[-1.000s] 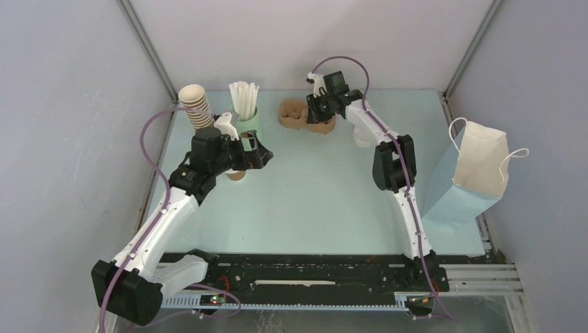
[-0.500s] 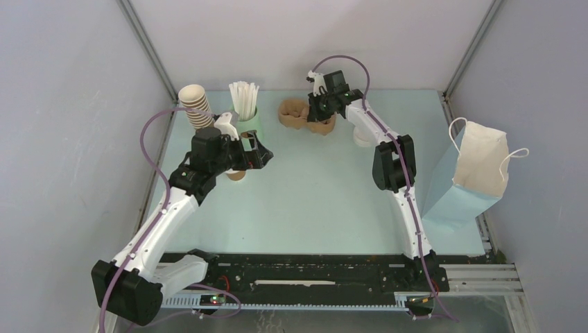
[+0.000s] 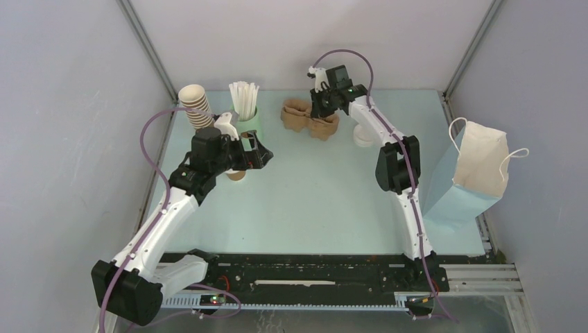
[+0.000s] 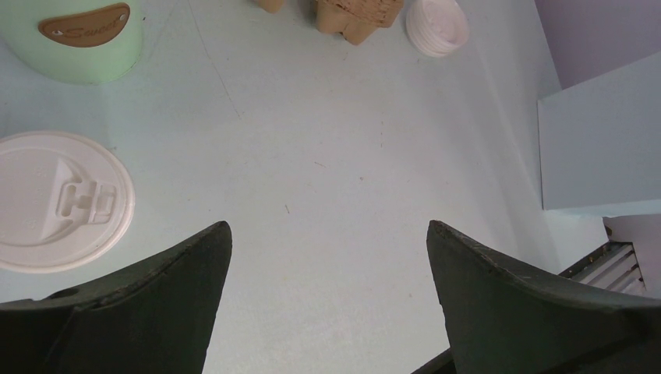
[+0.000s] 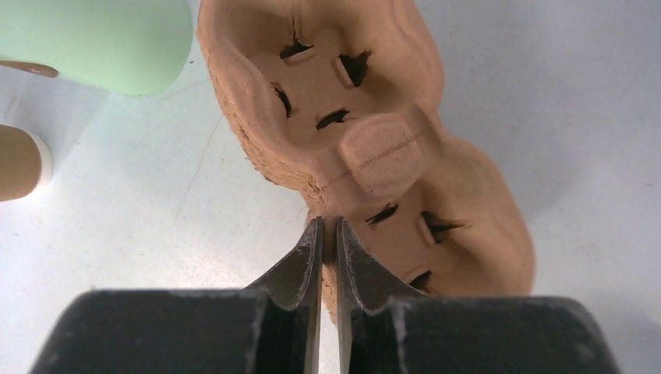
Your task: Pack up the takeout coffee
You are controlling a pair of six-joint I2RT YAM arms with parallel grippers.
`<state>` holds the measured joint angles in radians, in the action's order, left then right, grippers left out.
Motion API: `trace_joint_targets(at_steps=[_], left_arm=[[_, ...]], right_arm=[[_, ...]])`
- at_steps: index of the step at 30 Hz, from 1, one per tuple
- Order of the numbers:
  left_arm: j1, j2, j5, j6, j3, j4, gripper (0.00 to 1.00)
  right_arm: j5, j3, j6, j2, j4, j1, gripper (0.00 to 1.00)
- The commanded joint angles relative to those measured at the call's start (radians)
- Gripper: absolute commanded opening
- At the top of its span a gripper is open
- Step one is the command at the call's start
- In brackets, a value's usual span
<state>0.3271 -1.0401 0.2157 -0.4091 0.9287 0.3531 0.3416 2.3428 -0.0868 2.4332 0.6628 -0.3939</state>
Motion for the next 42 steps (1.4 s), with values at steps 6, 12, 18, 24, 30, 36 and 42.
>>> trace_joint_targets(at_steps=[6,12,18,24,30,36,42], left_arm=[[0.004,0.014,0.006,0.024,-0.017,-0.024,1.00],[0.004,0.018,0.001,0.026,-0.017,-0.025,1.00],[0.004,0.025,0.000,0.024,-0.017,-0.023,1.00],[0.004,0.037,-0.009,0.026,-0.018,-0.023,1.00],[0.004,0.053,-0.017,0.027,-0.019,-0.023,1.00],[0.003,0.068,-0.034,0.025,-0.022,-0.024,1.00],[0.000,0.095,-0.068,-0.034,-0.013,0.002,1.00]], right_arm=[[-0.311,-0.067,-0.241,-0.142,-0.042,-0.118,0.00],[-0.481,-0.114,-0.343,-0.153,-0.061,-0.194,0.00],[-0.718,-0.374,-0.506,-0.238,-0.353,-0.270,0.00],[-0.769,-0.491,-0.586,-0.323,-0.531,-0.298,0.00],[-0.807,-0.604,-0.653,-0.392,-0.692,-0.322,0.00],[-0.770,-0.707,-0.641,-0.491,-0.702,-0.334,0.00],[-0.644,-0.951,-0.528,-0.751,-0.592,-0.356,0.00]])
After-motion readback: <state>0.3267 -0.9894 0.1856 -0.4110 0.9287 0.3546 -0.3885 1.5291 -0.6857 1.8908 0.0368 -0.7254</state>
